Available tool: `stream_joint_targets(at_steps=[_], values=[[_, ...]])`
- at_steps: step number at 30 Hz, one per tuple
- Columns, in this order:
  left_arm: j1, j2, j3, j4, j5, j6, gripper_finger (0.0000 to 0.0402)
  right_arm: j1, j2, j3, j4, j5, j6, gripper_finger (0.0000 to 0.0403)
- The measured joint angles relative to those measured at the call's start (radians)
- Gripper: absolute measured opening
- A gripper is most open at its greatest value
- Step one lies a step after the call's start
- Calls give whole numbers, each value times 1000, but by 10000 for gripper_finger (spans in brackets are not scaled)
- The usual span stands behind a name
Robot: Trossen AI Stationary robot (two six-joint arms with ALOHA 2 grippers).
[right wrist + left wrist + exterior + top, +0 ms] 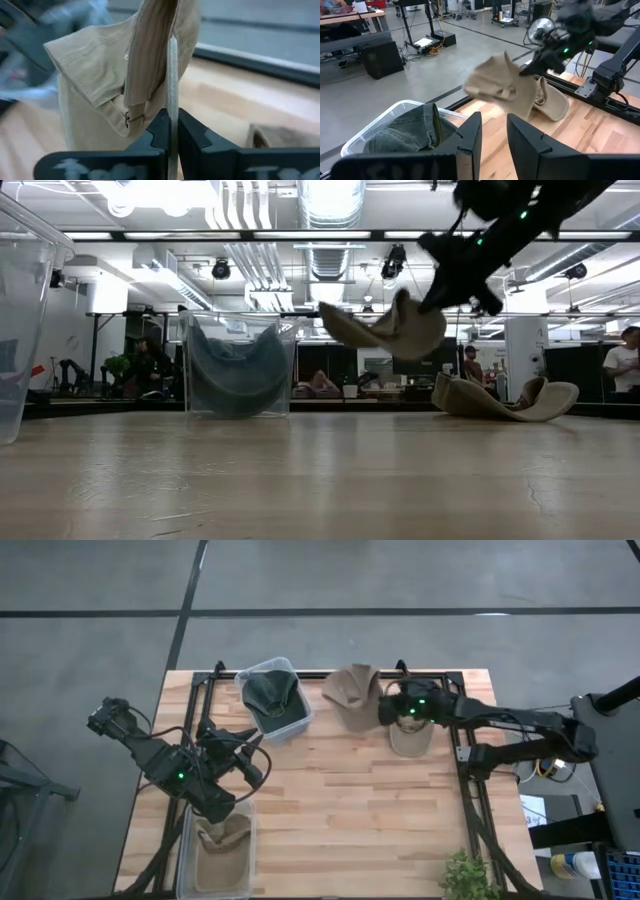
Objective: Pick & Place hat
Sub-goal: Put the left brown cap into the bottom transparent bin
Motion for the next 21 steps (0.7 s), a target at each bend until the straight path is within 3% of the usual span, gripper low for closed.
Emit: stream_joint_targets(at_steps=[11,16,21], values=[[0,4,-2,4,89,-62,85,142,-250,0,52,3,-4,13],[0,6,-37,84,182,-78,85,262,-267,0,137,36,-14,13],[-2,6,-95,231,208,-59,85,392,-224,0,275,123,-62,13]])
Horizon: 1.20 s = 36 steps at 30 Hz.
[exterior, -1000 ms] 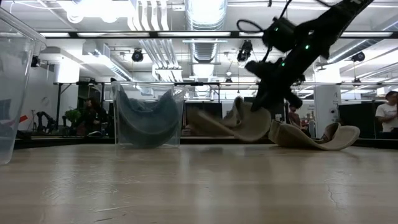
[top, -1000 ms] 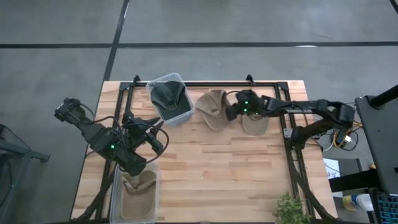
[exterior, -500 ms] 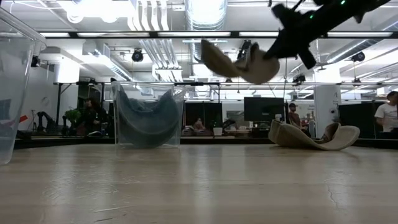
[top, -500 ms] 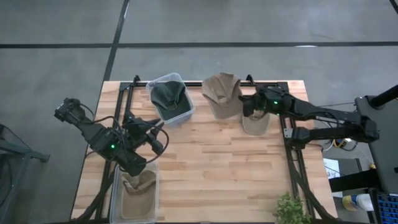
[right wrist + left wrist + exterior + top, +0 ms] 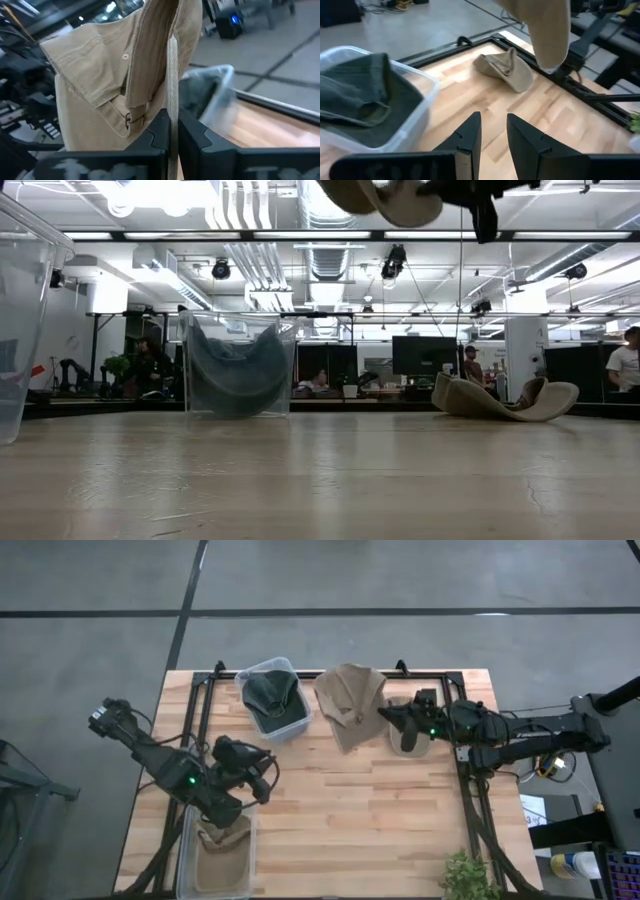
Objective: Pick & Place hat
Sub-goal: Put the left brown cap into the bottom transparent bin
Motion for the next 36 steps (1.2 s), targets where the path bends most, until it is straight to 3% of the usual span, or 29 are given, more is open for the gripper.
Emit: stream_joint_targets(at_steps=[6,9,16,21,26,36], values=[[-1,0,-102,307,7,177,85,117,84,0,201,142,-96,13],[-1,0,-170,548,-29,401,85,137,119,0,252,180,-119,13],[0,1,-353,1172,-58,1102,85,153,197,0,427,197,-161,13],[5,1,-434,1508,-131,1287,85,153,234,0,534,205,-211,13],[34,0,-433,1585,-110,1451,85,153,286,0,619,228,-228,13],[81,0,-433,1548,-11,1472,85,156,378,1,791,228,-303,13]])
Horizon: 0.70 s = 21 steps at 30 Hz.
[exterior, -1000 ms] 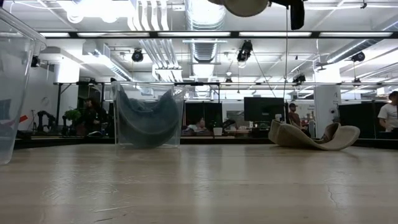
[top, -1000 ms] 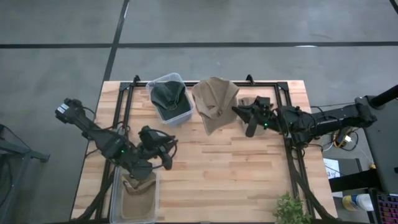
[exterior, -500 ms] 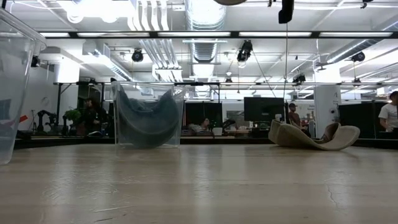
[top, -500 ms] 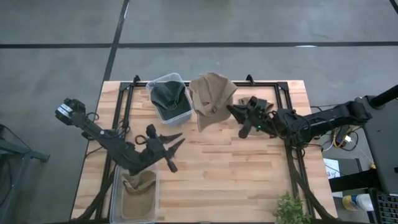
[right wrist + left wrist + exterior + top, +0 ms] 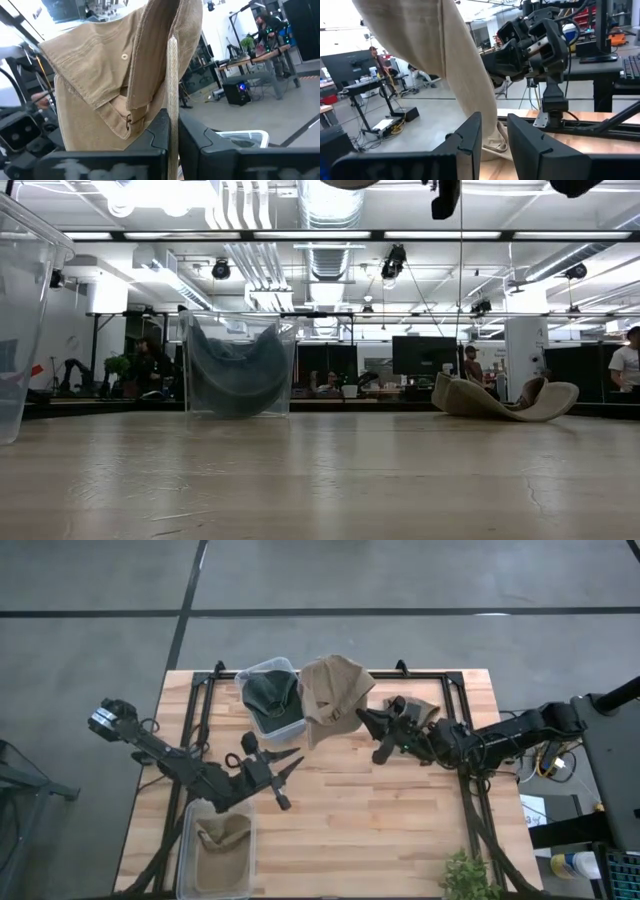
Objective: Pick & Place hat
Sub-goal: Put the left brown cap into the bottom transparent bin
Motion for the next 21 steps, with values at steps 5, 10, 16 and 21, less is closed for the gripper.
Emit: stream_joint_targets(at_steps=[5,10,16,21], values=[[12,0,0,-3,1,-53,85,0,11,0,14,15,-16,13],[37,0,2,3,-16,-74,85,3,10,0,26,16,-15,13],[77,0,3,0,28,-99,85,5,29,12,32,15,-21,13],[92,0,3,5,46,-109,85,6,53,27,36,16,-28,13]])
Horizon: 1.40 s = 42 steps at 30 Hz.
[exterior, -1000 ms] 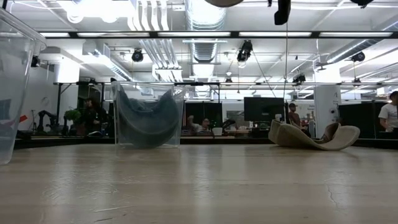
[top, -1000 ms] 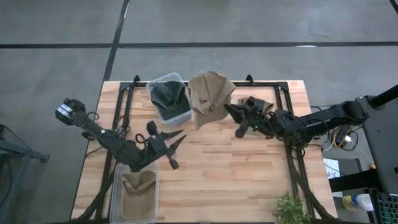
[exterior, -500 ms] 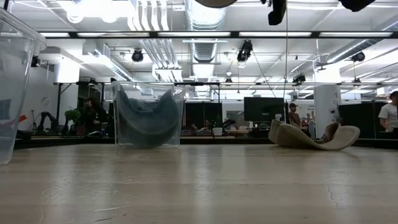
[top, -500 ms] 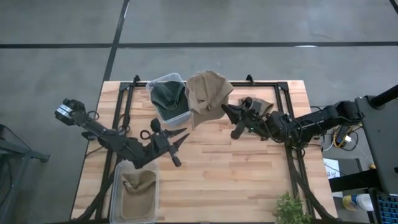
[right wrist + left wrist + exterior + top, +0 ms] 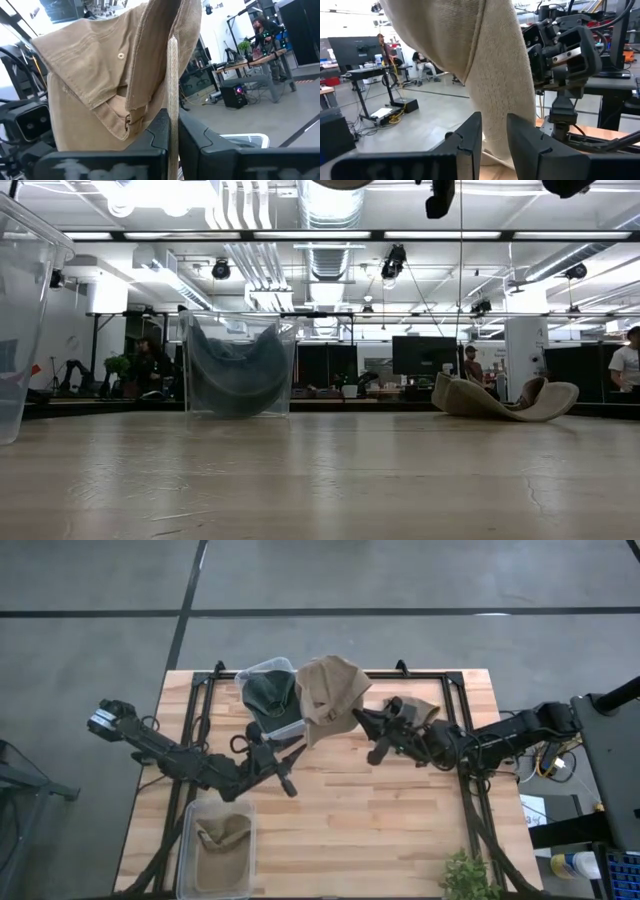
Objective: Pick & Place hat
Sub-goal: Put the left brown cap into the bottom transparent bin
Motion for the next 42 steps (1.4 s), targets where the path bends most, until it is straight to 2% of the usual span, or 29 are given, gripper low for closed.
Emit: stream_joint_targets(at_steps=[8,19,25,42], values=[[-10,0,0,-23,0,-36,85,3,6,11,26,1,-55,13],[-25,0,0,-51,-2,-64,85,6,-17,12,29,74,-105,13],[8,0,3,-51,-25,-63,85,5,-15,12,29,79,-96,13],[88,0,54,-34,39,-51,85,12,-15,11,19,77,-85,13]])
